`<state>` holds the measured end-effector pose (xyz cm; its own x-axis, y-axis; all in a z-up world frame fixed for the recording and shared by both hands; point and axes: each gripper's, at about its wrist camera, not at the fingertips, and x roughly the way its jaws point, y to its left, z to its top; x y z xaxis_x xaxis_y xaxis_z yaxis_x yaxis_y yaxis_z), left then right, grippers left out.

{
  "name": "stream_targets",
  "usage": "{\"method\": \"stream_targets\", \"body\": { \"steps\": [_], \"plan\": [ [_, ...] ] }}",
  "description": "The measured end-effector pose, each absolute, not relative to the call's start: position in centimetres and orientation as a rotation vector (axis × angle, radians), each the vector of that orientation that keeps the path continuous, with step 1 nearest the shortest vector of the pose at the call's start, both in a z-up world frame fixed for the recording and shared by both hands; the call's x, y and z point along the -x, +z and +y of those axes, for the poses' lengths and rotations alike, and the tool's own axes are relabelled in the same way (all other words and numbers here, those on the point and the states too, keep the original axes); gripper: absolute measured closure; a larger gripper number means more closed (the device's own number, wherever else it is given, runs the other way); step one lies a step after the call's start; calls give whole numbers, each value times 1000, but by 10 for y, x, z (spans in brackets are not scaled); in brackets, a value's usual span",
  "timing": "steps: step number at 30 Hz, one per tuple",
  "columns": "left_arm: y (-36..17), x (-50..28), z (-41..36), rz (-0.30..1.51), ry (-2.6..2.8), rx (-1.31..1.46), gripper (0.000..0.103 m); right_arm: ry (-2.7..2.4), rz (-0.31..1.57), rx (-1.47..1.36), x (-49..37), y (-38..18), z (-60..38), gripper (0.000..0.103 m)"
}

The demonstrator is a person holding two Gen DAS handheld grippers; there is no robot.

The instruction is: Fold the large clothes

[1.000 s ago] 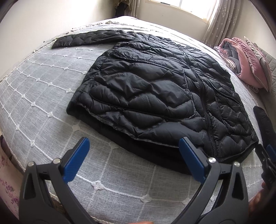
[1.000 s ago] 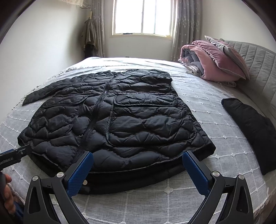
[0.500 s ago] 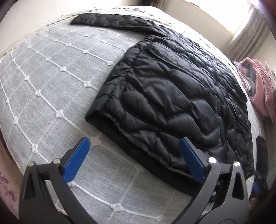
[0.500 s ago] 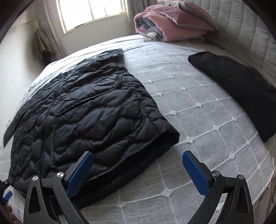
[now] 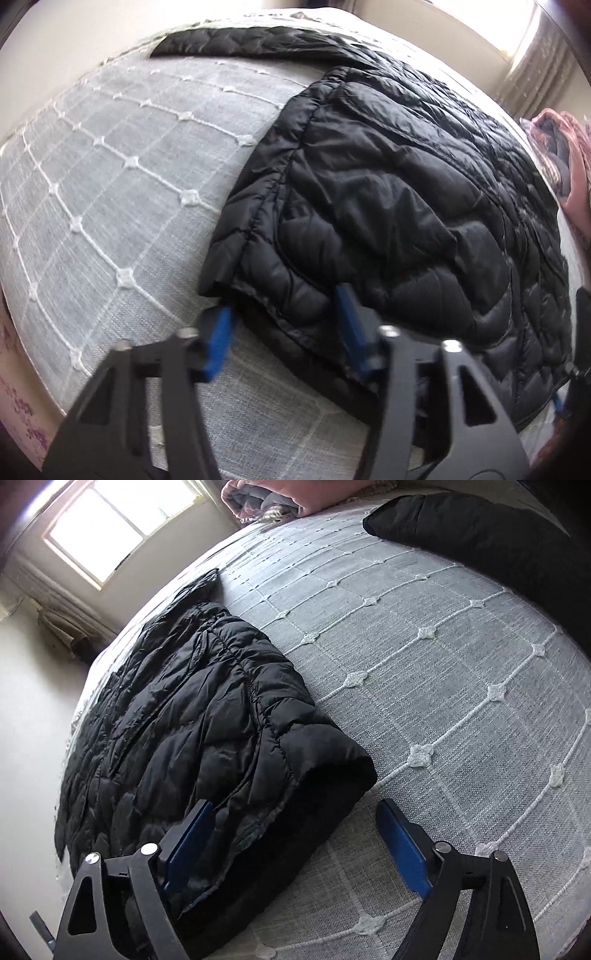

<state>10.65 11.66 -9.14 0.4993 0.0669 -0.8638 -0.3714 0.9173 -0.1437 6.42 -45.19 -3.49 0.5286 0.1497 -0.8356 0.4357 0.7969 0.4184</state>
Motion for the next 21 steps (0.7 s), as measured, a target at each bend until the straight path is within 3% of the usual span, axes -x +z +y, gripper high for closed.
{"method": "stream_targets", "body": {
  "steps": [2, 3, 4, 10, 21],
  "plan": [
    [-90, -109, 109, 1003, 267, 275, 79, -156, 1003, -673, -68, -37, -454, 47],
    [-88, -108, 105, 992, 272, 236, 86, -136, 997, -689, -68, -38, -456, 71],
    [-86, -108, 102, 981, 274, 208, 89, -117, 993, -714, -68, -40, -457, 88],
    [-66, -91, 90, 913, 288, 78, 94, -85, 911, -692, -53, -24, -455, 97],
    [-31, -59, 107, 840, 320, 68, 95, 4, 868, -589, -5, 9, -443, 98]
  ]
}}
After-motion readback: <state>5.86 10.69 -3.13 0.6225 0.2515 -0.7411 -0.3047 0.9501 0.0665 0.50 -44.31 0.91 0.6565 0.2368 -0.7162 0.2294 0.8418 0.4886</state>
